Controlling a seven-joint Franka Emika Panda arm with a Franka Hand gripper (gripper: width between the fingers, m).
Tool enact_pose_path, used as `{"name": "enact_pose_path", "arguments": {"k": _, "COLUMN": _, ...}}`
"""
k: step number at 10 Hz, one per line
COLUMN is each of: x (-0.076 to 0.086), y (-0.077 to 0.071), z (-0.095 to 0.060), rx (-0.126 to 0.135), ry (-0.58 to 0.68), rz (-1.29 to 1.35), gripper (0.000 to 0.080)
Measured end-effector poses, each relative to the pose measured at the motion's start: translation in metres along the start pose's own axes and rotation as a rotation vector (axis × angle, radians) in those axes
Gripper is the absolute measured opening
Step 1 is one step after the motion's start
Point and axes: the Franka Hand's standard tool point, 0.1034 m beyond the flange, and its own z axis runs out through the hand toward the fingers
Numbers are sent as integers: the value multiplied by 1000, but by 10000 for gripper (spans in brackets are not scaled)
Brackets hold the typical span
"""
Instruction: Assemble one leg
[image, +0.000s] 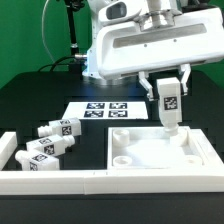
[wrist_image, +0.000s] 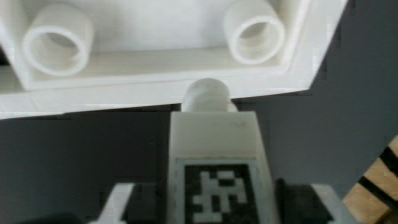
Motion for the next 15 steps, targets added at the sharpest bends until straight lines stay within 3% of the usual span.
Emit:
{"name": "enact_pose_path", "arguments": {"k": 2, "x": 0, "y": -2, "z": 1, "rx": 0, "ry": 5, "rz": -10, "gripper": 285}}
{"name": "enact_pose_path", "arguments": {"k": 4, "x": -7, "y": -25, "z": 11, "rx": 2, "ry": 20, "rz": -103, "gripper": 285}}
{"name": "enact_pose_path", "arguments": {"k": 8, "x": -19, "y": -45, "z": 27, "rx": 16, "ry": 1, "rz": -135, "gripper": 285}}
{"name": "enact_pose_path", "arguments": {"k": 10, "x": -14, "y": -42, "z": 34, "rx": 16, "ry": -15, "rz": -138, "gripper": 285}}
{"name": "enact_pose_path", "arguments": {"k": 13, "x": -18, "y": -22, "z": 43, "rx": -2, "ry": -6, "rz": -160, "gripper": 285}}
{"name": "enact_pose_path", "arguments": {"k": 15, "x": -17, "y": -21, "z": 44, "rx": -4, "ry": 7, "rz": -161, "gripper": 285}}
